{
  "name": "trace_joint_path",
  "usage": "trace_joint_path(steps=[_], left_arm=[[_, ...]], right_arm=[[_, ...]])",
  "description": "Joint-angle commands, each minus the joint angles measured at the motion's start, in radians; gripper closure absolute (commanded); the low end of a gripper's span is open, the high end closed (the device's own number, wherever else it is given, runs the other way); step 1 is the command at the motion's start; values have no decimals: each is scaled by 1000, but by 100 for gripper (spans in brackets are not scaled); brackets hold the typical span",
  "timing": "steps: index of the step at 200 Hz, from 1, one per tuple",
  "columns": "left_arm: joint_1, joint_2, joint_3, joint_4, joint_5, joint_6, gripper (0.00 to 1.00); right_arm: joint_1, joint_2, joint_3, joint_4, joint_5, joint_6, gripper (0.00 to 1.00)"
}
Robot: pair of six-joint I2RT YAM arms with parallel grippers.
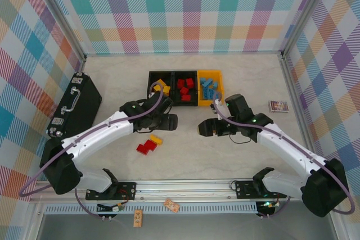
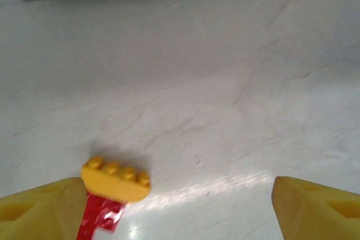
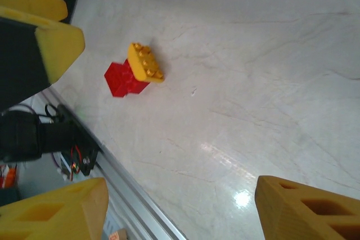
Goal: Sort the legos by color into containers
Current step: Pick up the lego from the middle-left of the table.
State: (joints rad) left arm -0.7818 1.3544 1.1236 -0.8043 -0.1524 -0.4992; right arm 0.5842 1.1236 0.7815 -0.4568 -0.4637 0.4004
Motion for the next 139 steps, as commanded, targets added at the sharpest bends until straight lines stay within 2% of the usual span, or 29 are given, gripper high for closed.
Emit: trace_joint_path(steps=[1, 41, 84, 139], left_arm=[[21, -8, -33, -145, -34, 52, 12], [40, 71, -55, -159, -13, 98, 4], [88, 147, -101, -68, 99, 120, 3], [104, 251, -120, -10, 115, 143, 4]], right_arm=[[49, 37, 31, 15, -24, -54, 30], [85, 90, 45, 32, -26, -63, 30], [88, 78, 35, 25, -7, -64, 30], [88, 82, 25, 31, -4, -60, 30]])
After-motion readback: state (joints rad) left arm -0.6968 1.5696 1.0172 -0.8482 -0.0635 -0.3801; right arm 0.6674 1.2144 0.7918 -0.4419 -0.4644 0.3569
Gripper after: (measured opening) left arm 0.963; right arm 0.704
